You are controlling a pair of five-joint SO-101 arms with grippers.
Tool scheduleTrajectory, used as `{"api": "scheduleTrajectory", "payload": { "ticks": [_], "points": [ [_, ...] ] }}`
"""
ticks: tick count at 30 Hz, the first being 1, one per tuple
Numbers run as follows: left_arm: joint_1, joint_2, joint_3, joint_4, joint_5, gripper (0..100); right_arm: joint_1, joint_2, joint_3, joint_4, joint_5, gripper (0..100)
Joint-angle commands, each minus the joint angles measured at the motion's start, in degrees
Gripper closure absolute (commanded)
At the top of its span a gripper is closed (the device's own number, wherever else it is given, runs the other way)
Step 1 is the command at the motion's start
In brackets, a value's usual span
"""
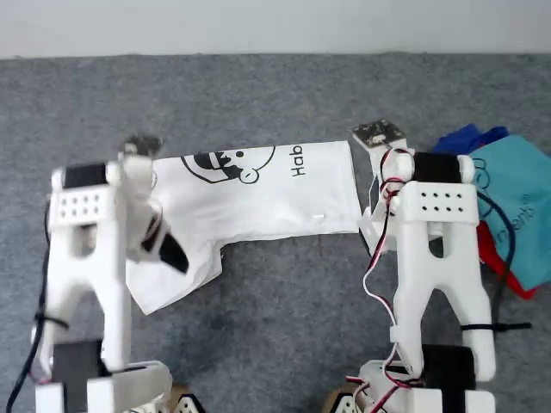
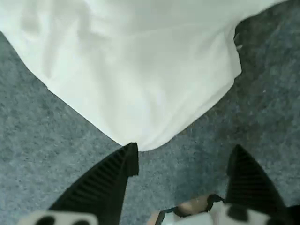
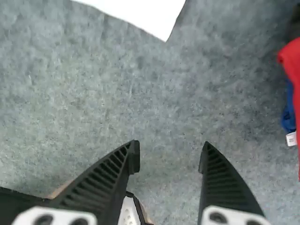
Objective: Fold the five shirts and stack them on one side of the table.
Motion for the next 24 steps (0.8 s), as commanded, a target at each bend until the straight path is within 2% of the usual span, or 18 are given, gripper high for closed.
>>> {"api": "scheduleTrajectory", "payload": {
  "ticks": [1, 4, 8, 18, 24],
  "points": [
    [-1.2, -4.7, 5.8, -1.3, -1.8, 70, -0.7, -2.5, 0.1, -0.2, 0.3, 78.7],
    [-1.9, -3.8, 10.3, -1.9, -5.0, 70, -0.6, -2.5, 0.2, -0.2, 0.3, 78.7],
    [-4.2, -1.8, 14.8, -5.3, -5.3, 72, -0.6, -2.5, 0.2, -0.2, 0.3, 78.7],
    [-6.6, -0.5, 15.7, -6.7, -5.5, 74, -0.8, -2.1, 0.2, -0.7, 0.2, 78.9],
    [-6.5, -0.5, 16.3, -11.0, -5.6, 86, -0.8, -2.2, 0.2, -0.8, 0.2, 78.9]
  ]
}}
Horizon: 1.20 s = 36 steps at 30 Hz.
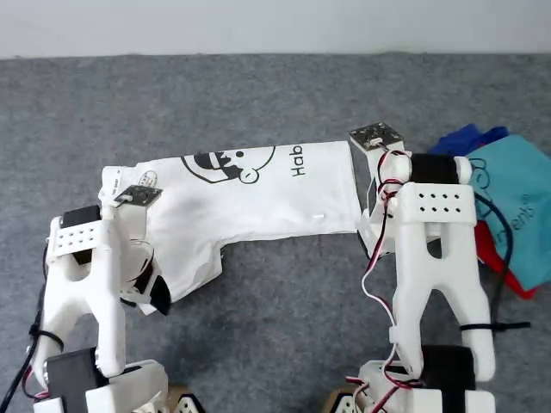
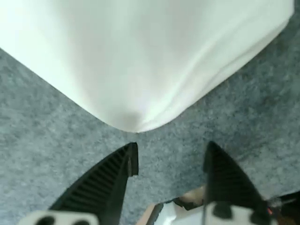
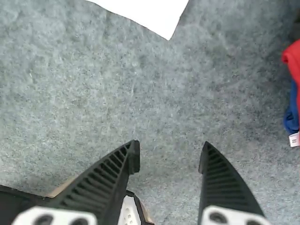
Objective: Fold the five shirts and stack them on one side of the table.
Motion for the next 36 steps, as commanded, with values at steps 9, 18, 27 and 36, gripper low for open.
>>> {"api": "scheduleTrajectory", "payload": {
  "ticks": [9, 18, 27, 36],
  "points": [
    [-0.1, -0.1, 8.8, -10.1, -0.8, 98, -0.4, -2.4, -0.3, -0.7, 0.1, 79.0],
    [-0.1, -0.7, 9.9, -13.3, -0.6, 99, -0.4, -2.4, -0.3, -0.5, 0.1, 79.0],
    [-0.1, -0.7, -5.5, -1.0, 2.3, 99, -0.4, -2.4, -0.3, -0.4, 0.1, 79.0],
    [2.3, -0.4, -11.4, -1.9, 2.6, 99, -0.4, -2.2, -0.3, -0.4, 0.0, 79.0]
  ]
}}
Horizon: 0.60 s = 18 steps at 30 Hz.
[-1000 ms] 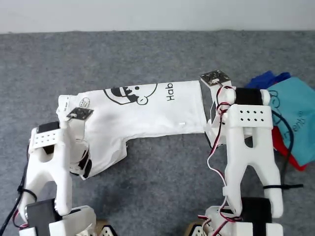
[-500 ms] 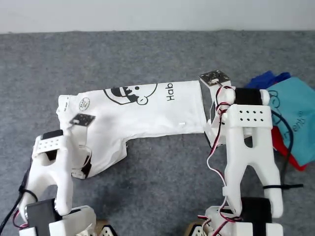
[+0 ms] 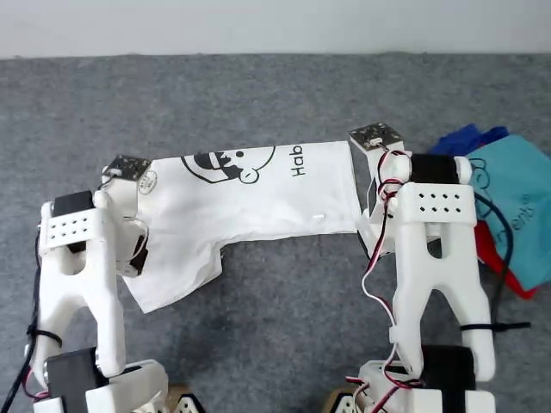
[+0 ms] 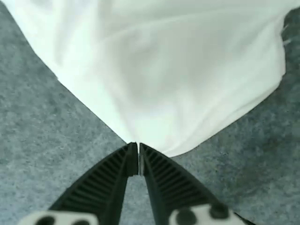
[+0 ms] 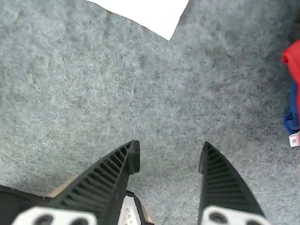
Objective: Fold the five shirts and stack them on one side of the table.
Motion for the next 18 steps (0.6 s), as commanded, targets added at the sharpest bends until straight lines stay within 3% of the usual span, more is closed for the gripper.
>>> {"api": "scheduleTrajectory", "payload": {
  "ticks": [1, 4, 11, 18],
  "points": [
    [2.2, -0.5, -2.9, -1.5, 1.1, 99, -0.5, -2.2, -0.3, -0.4, 0.0, 79.0],
    [4.5, -0.1, -2.5, -3.1, 1.1, 99, -0.5, -2.2, -0.3, -0.4, 0.0, 79.0],
    [7.6, -0.4, 1.1, 9.6, 0.4, 93, -0.5, -2.3, -0.3, -0.3, 0.2, 79.0],
    [6.9, -0.1, 5.0, 5.5, -4.6, 89, -0.2, -2.4, -0.2, -0.4, 0.3, 79.0]
  ]
}}
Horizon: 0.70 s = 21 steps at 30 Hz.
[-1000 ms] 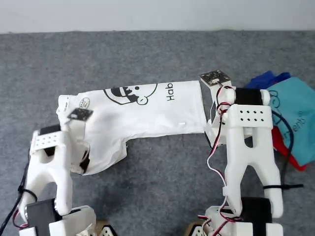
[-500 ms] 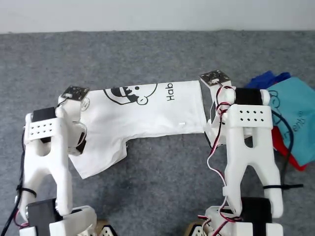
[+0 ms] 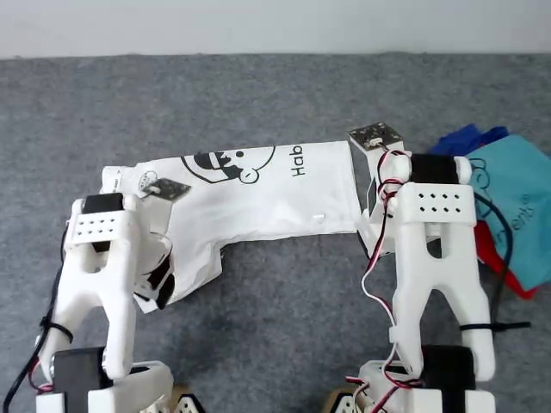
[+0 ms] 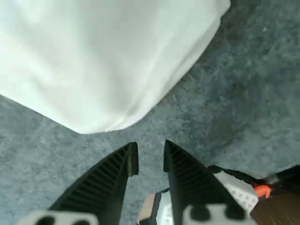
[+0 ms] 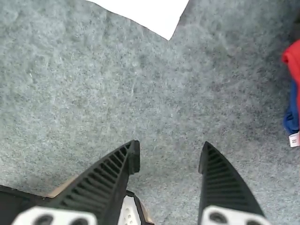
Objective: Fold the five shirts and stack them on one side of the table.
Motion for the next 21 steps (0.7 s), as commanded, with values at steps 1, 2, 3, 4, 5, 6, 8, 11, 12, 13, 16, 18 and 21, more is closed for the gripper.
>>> {"api": "scheduleTrajectory", "payload": {
  "ticks": [1, 2, 3, 4, 5, 6, 8, 11, 12, 13, 16, 18, 21],
  "points": [
    [-0.3, -0.4, 1.5, -4.0, -1.3, 89, -0.2, -2.4, -0.2, -0.4, 0.3, 79.0],
    [-0.3, -0.4, 2.4, -5.5, -1.3, 89, -0.3, -2.4, -0.2, -0.4, 0.3, 79.0],
    [-0.3, -0.4, 3.4, -6.8, -1.3, 89, -0.3, -2.4, -0.2, -0.4, 0.3, 79.0],
    [-0.2, -0.4, 4.5, -7.8, -1.3, 89, -0.3, -2.4, -0.2, -0.4, 0.3, 79.0],
    [-0.2, -0.3, 5.7, -8.9, -1.3, 89, -0.2, -2.4, -0.2, -0.4, 0.3, 79.0],
    [-0.3, -0.3, 6.8, -10.0, -1.3, 89, -0.2, -2.4, -0.2, -0.4, 0.3, 79.0],
    [-0.4, -0.3, 8.8, -12.7, -1.3, 89, -0.2, -2.4, -0.2, -0.4, 0.3, 79.0],
    [-0.4, -0.3, 10.9, -16.7, -1.3, 89, -0.2, -2.4, -0.2, -0.4, 0.3, 79.0],
    [-0.4, -0.3, 11.4, -17.5, -1.3, 89, -0.2, -2.4, -0.2, -0.3, 0.3, 79.0],
    [-0.4, -0.3, 11.8, -18.0, -1.3, 89, -0.2, -2.4, -0.2, -0.3, 0.3, 79.0],
    [-0.4, -0.3, 12.8, -20.0, -1.3, 89, -0.2, -2.2, -0.2, -0.3, 0.3, 79.0],
    [-0.4, -0.3, 13.6, -22.6, -1.3, 92, -0.2, -2.2, -0.2, -0.3, 0.3, 79.0],
    [-0.4, -0.3, 15.3, -27.6, -1.3, 98, -0.2, -2.3, -0.2, -0.3, 0.3, 79.0]
  ]
}}
